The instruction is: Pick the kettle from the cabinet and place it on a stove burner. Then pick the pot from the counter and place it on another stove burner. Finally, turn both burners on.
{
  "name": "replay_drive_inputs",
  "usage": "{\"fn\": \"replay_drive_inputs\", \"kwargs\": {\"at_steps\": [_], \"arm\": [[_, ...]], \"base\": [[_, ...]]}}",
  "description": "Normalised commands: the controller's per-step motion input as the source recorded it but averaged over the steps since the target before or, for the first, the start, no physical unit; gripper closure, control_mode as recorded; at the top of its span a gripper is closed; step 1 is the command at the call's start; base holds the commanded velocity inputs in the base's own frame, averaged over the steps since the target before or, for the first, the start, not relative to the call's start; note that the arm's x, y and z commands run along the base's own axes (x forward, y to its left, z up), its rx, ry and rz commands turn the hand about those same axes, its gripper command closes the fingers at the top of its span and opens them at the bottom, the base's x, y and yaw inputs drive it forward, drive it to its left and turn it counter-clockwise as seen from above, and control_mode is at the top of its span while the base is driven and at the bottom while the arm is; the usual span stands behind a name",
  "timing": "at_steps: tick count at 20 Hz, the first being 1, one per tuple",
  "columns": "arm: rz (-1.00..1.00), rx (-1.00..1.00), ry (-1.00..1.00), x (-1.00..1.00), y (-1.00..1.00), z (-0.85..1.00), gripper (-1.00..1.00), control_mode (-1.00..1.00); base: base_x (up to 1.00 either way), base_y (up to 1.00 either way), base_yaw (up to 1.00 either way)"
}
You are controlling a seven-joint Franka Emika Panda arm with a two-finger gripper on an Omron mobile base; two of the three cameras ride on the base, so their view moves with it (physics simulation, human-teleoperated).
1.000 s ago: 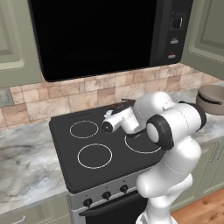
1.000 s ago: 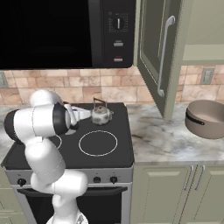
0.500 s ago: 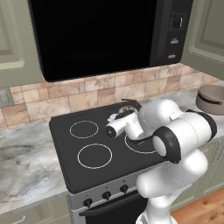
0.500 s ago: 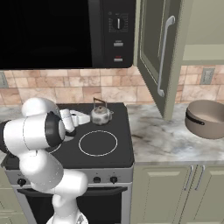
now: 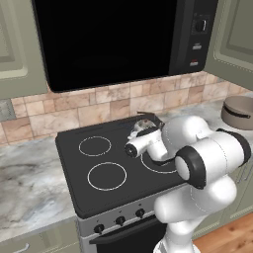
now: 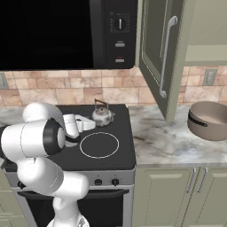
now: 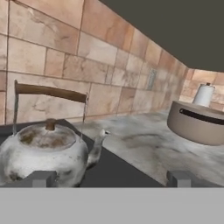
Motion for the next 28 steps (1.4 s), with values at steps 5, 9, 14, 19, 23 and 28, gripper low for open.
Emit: {"fn": "replay_drive_inputs", "kwargs": {"at_steps": [5,9,14,19,23,28], "arm": [[-0.01,0.01,0.00,0.00,-0.29,-0.26,-1.00,-1.00],[0.02,0.03,0.00,0.08,-0.19,-0.24,-1.00,-1.00],[0.05,0.04,0.00,0.19,-0.12,-0.20,-1.00,-1.00],[0.05,0.02,0.00,0.21,-0.06,-0.19,-1.00,-1.00],[0.05,0.03,0.00,0.19,-0.02,-0.22,-1.00,-1.00],[0.05,0.04,0.00,0.20,0.00,-0.25,-1.00,-1.00]], "base": [[0.00,0.00,0.00],[0.00,0.00,0.00],[0.00,0.00,0.00],[0.00,0.00,0.00],[0.00,0.00,0.00],[0.00,0.00,0.00]]}}
